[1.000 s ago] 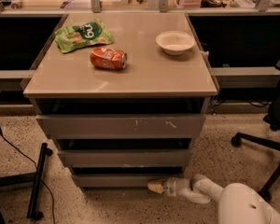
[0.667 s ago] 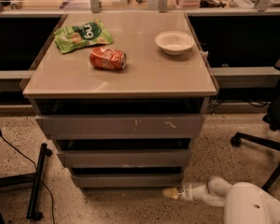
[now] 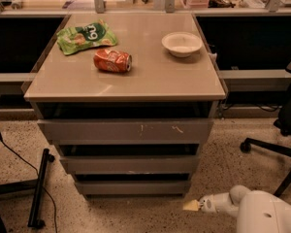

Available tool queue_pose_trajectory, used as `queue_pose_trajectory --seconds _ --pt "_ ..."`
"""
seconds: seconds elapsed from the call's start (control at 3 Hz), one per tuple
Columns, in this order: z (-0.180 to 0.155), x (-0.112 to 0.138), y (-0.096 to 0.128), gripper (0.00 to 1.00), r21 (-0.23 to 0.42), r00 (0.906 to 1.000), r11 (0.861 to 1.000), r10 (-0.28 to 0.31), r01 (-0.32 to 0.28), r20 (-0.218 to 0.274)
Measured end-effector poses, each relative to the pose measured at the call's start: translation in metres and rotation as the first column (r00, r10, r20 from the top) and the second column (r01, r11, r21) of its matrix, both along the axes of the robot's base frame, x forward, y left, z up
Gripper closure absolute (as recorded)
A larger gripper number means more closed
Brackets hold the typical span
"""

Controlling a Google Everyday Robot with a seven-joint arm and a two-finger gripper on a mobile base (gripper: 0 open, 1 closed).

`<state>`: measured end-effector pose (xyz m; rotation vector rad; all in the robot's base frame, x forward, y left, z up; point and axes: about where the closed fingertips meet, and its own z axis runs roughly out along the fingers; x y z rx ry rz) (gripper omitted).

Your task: Close bottom drawer

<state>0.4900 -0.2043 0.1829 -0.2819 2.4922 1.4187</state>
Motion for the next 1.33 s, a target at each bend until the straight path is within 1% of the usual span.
queue_pose_trajectory --seconds 0.67,1.0,1.33 --pt "-0.0004 0.0009 0.0015 0.13 0.0 1.0 1.0 0.001 -0.001 0.005" --pt "-0.0004 0.0009 0.0016 0.0 0.0 1.0 1.0 0.001 -0.001 0.005" --pt "-0.0004 0.0009 0.0016 0.0 0.0 1.0 1.0 0.001 -0.001 0.005"
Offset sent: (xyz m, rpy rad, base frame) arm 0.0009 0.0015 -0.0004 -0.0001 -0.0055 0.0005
